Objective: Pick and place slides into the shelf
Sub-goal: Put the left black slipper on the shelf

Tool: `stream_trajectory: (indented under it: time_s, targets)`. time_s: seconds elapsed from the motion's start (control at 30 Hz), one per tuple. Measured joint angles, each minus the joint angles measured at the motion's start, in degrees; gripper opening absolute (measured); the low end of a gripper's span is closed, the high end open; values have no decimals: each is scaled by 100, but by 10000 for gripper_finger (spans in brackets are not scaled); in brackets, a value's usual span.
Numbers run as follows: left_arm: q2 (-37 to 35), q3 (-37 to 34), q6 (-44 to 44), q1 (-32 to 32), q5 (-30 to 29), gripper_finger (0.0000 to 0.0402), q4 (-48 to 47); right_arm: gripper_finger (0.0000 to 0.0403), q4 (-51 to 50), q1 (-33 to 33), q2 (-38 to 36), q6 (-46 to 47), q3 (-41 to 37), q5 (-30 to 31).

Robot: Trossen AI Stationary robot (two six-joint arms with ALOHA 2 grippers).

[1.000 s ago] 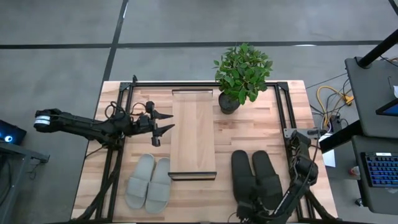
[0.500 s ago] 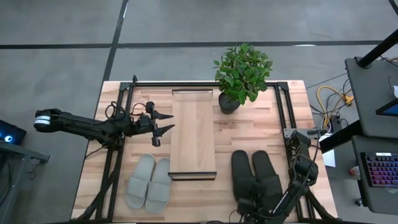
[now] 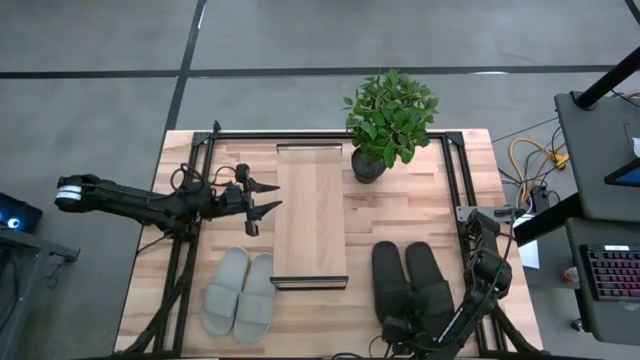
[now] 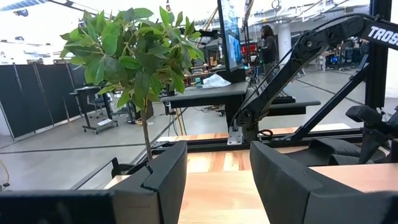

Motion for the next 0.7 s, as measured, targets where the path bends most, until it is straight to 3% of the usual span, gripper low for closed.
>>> stream_trajectory:
  time_s: [0.5, 0.7]
  targets:
    - [0, 0, -2, -2, 0, 162, -2, 85, 7, -3, -12, -100, 0, -7]
    - [0, 0, -4, -1, 0, 162, -4, 37, -13, -1, -14, -156, 0, -8]
